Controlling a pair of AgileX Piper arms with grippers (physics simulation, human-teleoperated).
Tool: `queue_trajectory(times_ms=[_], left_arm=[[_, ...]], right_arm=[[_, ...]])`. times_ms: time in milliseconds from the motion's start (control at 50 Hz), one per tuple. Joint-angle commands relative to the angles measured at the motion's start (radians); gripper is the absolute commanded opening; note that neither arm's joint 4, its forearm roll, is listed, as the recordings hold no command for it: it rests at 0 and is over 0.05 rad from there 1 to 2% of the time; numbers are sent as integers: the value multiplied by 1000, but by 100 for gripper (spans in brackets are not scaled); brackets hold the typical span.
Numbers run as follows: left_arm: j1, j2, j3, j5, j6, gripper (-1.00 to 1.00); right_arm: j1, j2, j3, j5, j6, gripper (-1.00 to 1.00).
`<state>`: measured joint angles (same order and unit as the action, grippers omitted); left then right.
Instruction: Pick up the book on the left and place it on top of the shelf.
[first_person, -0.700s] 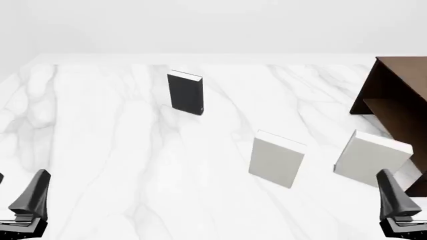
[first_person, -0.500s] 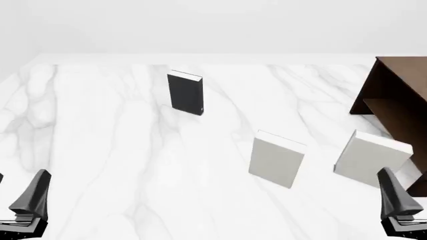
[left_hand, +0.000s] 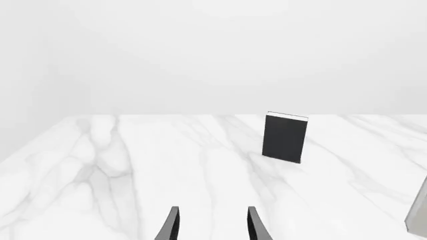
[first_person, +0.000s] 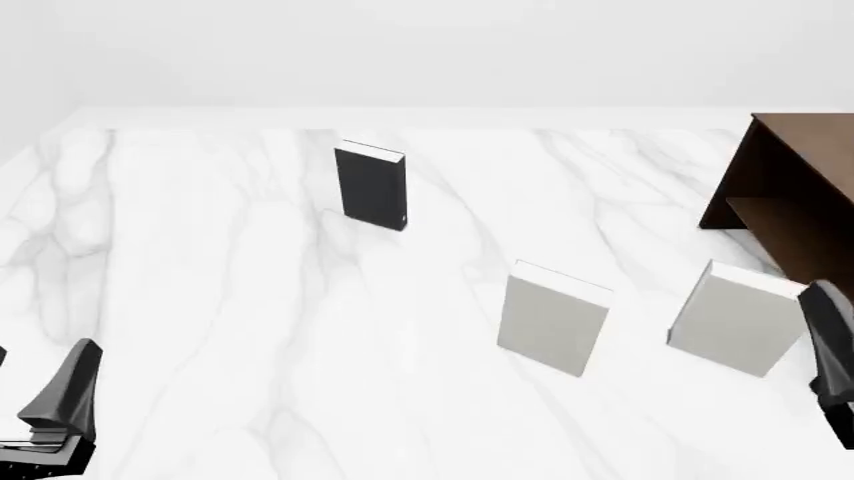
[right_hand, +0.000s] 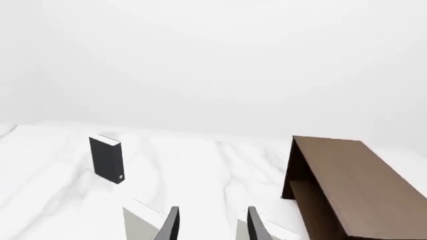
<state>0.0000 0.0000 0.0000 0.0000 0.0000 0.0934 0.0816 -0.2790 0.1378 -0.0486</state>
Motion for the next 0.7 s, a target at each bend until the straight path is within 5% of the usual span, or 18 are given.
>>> queue_trajectory(times_ms=[20,280,700], left_arm=[[0,0,0,0,0,100],[0,0,0,0,0,100],[0,0,0,0,0,100]], right_arm=[[82,158,-168,5,-64,100],[201,442,-317,-68,-174,100],[251,703,-475,-81,-202,100]])
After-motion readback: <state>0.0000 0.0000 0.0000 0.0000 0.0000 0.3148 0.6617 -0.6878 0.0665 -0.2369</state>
